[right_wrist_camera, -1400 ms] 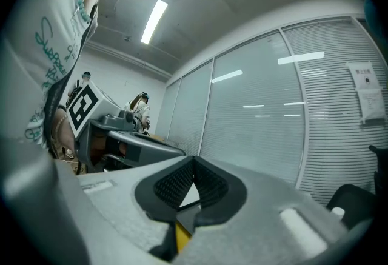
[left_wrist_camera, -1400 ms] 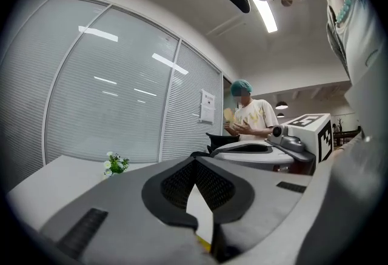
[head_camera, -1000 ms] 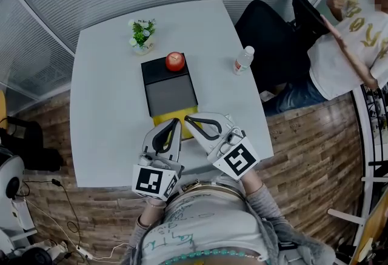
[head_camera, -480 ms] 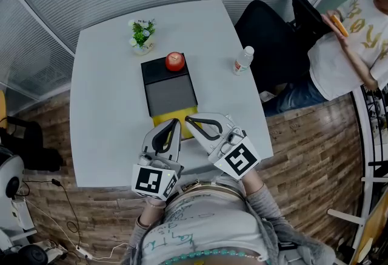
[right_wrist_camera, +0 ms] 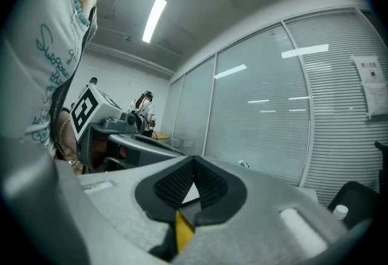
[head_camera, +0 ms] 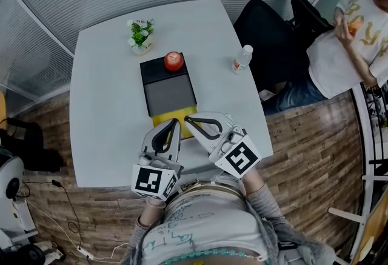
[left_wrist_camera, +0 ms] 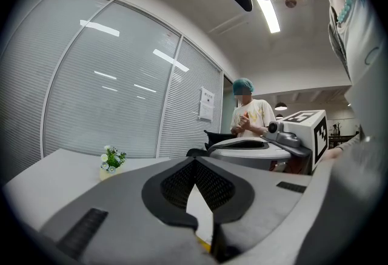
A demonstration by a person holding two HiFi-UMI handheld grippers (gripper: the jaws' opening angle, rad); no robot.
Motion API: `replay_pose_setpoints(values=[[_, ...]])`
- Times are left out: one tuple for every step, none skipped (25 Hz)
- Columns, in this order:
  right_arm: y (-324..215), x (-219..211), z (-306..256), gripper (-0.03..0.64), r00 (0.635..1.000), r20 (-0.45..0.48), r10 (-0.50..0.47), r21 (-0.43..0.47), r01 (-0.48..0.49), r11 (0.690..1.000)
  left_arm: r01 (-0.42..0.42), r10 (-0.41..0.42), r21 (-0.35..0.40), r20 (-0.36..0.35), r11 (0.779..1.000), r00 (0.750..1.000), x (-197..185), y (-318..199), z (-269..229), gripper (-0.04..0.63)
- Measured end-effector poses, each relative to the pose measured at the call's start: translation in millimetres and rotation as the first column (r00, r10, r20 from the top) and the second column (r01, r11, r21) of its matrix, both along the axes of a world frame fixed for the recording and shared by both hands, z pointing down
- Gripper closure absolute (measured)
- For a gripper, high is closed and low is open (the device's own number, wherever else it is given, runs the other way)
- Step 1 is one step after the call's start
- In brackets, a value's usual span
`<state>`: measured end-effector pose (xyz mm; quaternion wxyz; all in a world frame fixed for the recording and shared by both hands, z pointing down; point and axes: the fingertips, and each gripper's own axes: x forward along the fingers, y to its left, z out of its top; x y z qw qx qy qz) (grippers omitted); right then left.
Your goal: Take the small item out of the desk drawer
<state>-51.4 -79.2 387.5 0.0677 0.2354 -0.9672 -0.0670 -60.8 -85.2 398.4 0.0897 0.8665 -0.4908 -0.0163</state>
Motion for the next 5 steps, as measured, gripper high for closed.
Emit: replay_pose_setpoints(values=[[0.8, 0.4, 0.0, 0.615, 1.000, -0.001, -0.003, 0.000, 0.003, 1.000, 0.000, 0.000, -0.001, 0.000, 1.000, 1.000, 0.3, 0.5, -0.7, 0.598], [1.5, 0.8, 0.0, 0.615, 1.000, -0.002, -0.005, 0.002, 0.005, 1.000, 0.000, 0.000, 0.000, 0.000, 1.000, 1.000, 0.5, 1.2, -0.8, 0.598], [2.2, 1.2, -0.2, 0.615, 1.000, -0.003, -0.007, 0.004, 0.007, 1.000, 0.000, 0.000, 0.002, 0.000, 1.000, 1.000, 0.6, 2.0, -0.2, 0.598], [2.8, 1.6, -0.3, 0.615, 1.000, -0.003, -0.008, 0.005, 0.008, 1.000, 0.000, 0.000, 0.003, 0.001, 1.000, 1.000, 0.6, 2.7, 0.7, 0.598], [3.3, 2.0, -0.4, 0.615, 1.000, -0.004, -0.009, 0.006, 0.009, 1.000, -0.001, 0.001, 0.005, 0.001, 1.000, 1.000, 0.7, 3.5, 1.6, 0.598]])
